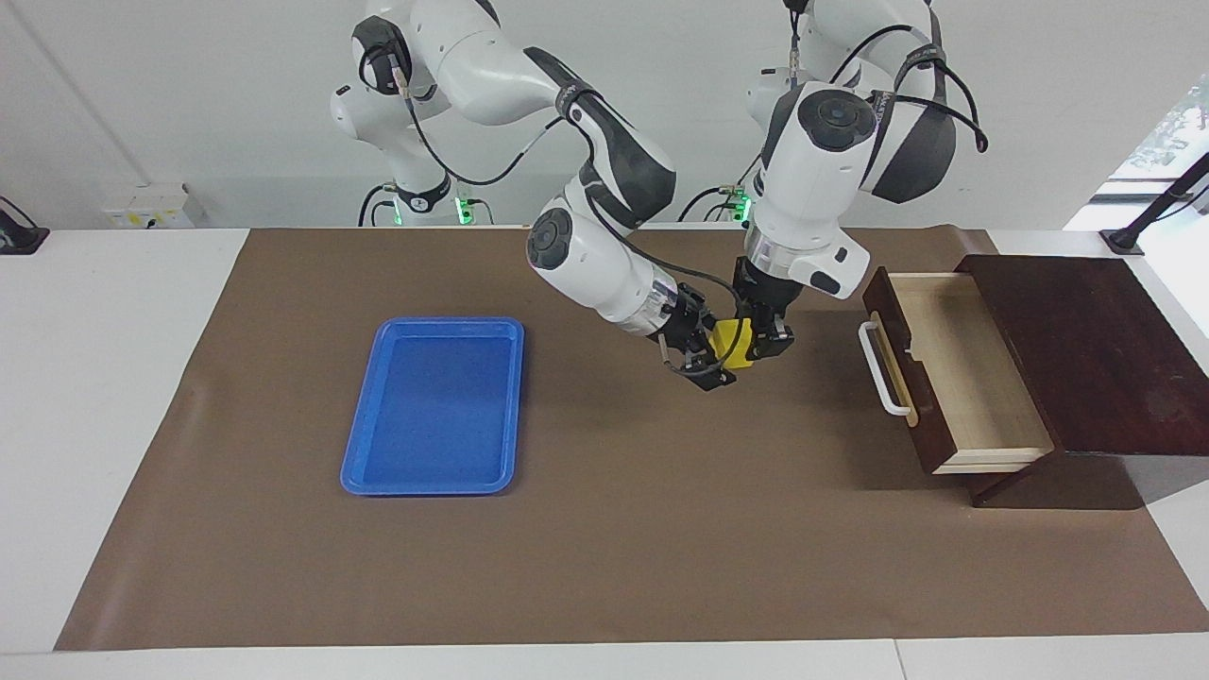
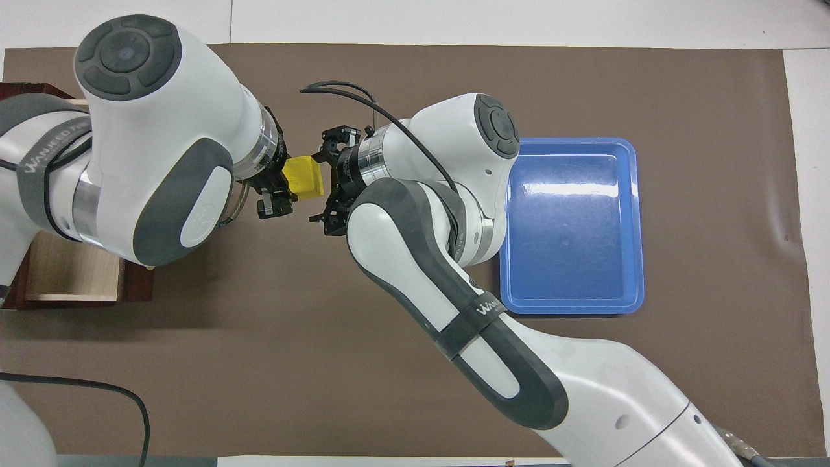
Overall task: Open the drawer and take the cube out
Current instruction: 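Grasp the cube with the right gripper while the left gripper holds it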
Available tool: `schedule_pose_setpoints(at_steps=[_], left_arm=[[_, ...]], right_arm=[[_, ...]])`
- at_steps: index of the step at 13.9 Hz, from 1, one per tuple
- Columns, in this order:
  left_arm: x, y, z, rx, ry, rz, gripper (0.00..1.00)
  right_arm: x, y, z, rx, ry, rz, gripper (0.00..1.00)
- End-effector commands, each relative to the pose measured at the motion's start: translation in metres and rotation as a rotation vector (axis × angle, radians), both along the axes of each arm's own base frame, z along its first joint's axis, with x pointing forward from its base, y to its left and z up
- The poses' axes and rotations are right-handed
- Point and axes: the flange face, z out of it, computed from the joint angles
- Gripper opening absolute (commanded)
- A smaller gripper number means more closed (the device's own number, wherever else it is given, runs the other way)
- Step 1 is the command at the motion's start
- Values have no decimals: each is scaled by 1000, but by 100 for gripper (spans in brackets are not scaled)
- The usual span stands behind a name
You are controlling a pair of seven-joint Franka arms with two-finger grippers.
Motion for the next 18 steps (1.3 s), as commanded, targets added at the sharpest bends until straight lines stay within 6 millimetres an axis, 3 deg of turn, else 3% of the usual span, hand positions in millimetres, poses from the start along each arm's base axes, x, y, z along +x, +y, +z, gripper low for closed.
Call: schedule_pose_setpoints(at_steps=[1, 5, 7, 8, 9, 10, 14, 18], left_arm=[[-2, -1, -4, 15, -20, 11, 0], [-4, -6, -4, 14, -21, 4, 0], [-4, -6, -5, 15, -20, 4, 0], [-4, -5, -7, 17, -17, 5, 0], [-4, -5, -8, 17, -17, 5, 0], [-5, -6, -8, 16, -19, 3, 0], [-5, -6, -9, 17, -17, 3, 0], [-5, -6, -8, 16, -20, -7, 0]], right_arm=[[-3, 12, 3, -8, 10, 0, 100], [-8, 18, 2, -31, -2, 13, 100], [-7, 17, 2, -30, -6, 7, 85], [-7, 17, 2, -28, -5, 4, 60], [-7, 17, 3, -27, -5, 0, 12], [-6, 15, 5, -29, -4, 3, 0], [13, -16, 29, -12, -38, 20, 0], [18, -26, 39, -2, -43, 8, 0]])
